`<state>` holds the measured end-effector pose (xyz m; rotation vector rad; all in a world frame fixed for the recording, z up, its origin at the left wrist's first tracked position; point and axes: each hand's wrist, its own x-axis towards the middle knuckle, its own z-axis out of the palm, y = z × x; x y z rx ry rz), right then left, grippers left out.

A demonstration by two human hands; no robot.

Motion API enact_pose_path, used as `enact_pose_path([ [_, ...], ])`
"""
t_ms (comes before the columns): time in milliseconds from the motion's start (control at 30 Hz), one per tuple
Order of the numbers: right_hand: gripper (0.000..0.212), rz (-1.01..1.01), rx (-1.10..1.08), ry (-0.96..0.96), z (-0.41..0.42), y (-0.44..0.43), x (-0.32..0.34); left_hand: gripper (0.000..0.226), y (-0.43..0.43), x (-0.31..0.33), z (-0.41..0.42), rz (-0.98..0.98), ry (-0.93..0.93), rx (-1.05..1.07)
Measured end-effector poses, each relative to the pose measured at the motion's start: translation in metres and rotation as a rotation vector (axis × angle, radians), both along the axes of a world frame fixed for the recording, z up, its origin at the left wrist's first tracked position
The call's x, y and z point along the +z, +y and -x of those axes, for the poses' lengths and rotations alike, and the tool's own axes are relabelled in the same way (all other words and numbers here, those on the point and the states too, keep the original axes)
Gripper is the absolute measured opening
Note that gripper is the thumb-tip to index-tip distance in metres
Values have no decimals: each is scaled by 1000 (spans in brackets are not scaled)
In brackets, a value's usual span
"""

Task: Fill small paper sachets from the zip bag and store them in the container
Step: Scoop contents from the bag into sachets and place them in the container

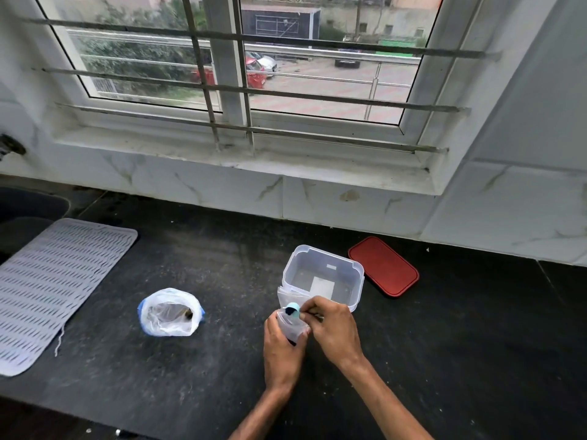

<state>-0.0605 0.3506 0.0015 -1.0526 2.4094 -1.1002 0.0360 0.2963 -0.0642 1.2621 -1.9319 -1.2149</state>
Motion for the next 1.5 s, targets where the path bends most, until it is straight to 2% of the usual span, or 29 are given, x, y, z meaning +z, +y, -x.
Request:
enact_pose_path([
  [100, 13, 14, -16, -27, 2, 2, -2, 54, 0, -1, 2, 1, -2, -9],
  [333, 17, -129, 28, 165, -5, 4, -5, 48, 1, -7, 4, 3, -2, -16],
  [467, 14, -113, 49, 196, -8, -2, -3, 48, 0, -6, 3, -13, 14, -10],
  [633, 11, 26, -26, -19, -2, -9, -1, 51, -4, -11, -1, 19, 3, 15],
  [767, 15, 47, -36, -107, 6, -9, -5, 54, -8, -10, -2, 15, -8, 31],
  [967, 10, 105, -133, -175, 11, -4, -9, 55, -8, -7, 4, 49, -51, 16],
  [1133, 8, 98, -181, -154, 20, 3, -11, 66, -6, -7, 4, 75, -182, -9],
  [1300, 10, 105, -209, -158, 29, 11, -8, 91, -5, -8, 1, 48, -272, -66],
  [1433, 16, 142, -208, -165, 31, 8, 0, 110, -11, 0, -10, -4, -226, -61],
  [1500, 20, 160, -185, -215, 27, 0, 4, 105, -18, 5, -20, -4, -138, -22],
])
